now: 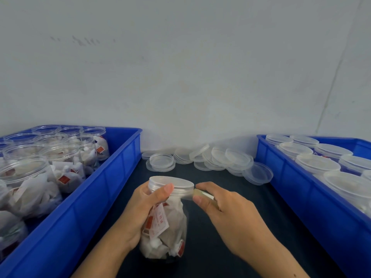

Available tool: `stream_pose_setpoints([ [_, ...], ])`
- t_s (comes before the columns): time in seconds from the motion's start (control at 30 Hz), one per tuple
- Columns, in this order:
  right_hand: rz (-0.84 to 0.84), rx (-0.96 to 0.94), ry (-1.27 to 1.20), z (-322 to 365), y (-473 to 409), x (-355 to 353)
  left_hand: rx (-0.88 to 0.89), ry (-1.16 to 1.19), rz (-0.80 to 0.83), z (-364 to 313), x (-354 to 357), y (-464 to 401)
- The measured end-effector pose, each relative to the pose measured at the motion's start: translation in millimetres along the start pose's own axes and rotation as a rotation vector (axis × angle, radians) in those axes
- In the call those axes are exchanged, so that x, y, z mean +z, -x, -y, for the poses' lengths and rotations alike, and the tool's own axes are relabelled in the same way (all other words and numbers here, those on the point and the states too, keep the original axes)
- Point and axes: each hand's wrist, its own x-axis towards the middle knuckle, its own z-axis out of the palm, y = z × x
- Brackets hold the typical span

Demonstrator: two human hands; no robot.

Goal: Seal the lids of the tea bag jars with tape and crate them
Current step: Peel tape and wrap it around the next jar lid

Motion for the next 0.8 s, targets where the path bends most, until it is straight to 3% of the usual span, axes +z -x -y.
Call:
stream_pose_setpoints([
  [0.33, -0.046, 0.03, -0.093, -8.6, -5.5, 5.5, -0.036, 0.048, 0.031, 1.5, 1.7, 0.4],
  [0.53, -0.092, 0.02, -0.081, -10.5, -4.8, 11.2, 0.121, -0.109, -0.061, 3.2, 7.5, 3.2],
  [0.8, -0.103, -0.049, -0.067, -4.7, -2.6, 15.5, 0.175, -0.344, -0.17, 8.2, 9.9, 2.1],
])
